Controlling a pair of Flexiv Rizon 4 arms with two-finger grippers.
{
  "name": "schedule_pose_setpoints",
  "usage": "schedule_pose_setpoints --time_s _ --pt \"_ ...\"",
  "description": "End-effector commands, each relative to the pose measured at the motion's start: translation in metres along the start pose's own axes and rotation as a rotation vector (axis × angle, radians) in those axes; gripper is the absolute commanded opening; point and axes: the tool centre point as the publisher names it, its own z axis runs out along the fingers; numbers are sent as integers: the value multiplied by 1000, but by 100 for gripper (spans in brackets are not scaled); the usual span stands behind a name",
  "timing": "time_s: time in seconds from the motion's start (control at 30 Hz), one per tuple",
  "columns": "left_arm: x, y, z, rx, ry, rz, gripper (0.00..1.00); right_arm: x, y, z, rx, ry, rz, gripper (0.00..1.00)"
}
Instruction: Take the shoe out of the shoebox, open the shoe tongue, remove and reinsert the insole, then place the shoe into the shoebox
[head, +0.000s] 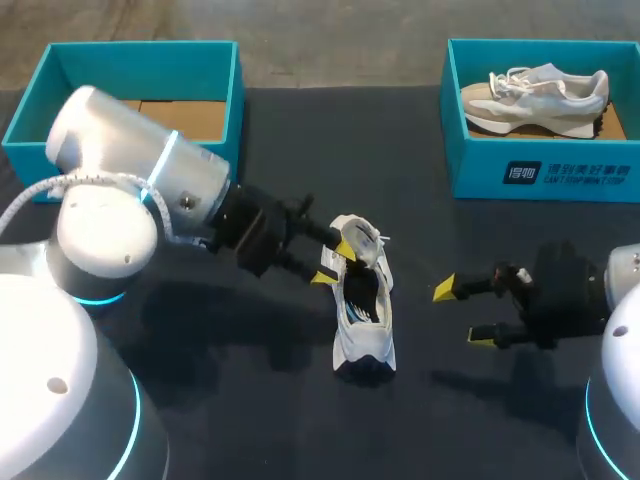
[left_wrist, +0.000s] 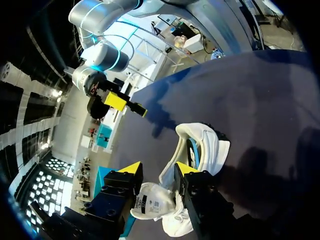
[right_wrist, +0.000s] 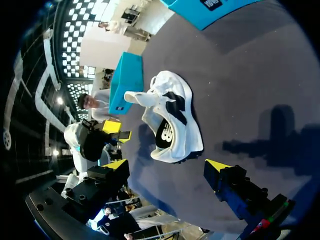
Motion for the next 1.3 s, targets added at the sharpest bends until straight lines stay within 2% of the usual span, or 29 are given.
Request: schedule_pose_setpoints --time_s 0.03,0.2,0.37,0.67,0.7,0.77,1.0,1.1,1.3 --pt "-5 0 -1 -14 146 8 39 -7 2 -60 -2 -18 2 100" --pt "-8 -2 0 -8 196 18 35 -10 6 -75 -14 -30 -4 100" --pt "-10 -10 3 36 270 32 33 -10 10 -90 -20 -47 -16 100" --pt "-9 -20 7 60 451 92 23 -10 10 -93 -14 -49 -13 100" --pt "-9 -21 7 64 465 99 20 -10 10 -93 -14 -49 -13 100" --pt "-9 -22 8 74 496 112 0 -10 10 -93 -14 -49 -13 100" --pt "-9 -26 11 81 578 155 0 -10 10 -93 -14 -49 -13 100" --pt "-6 -27 9 62 651 162 0 -10 10 -93 -14 -49 -13 100" --pt "-6 -27 9 62 651 162 0 -10 10 -93 -14 -49 -13 100"
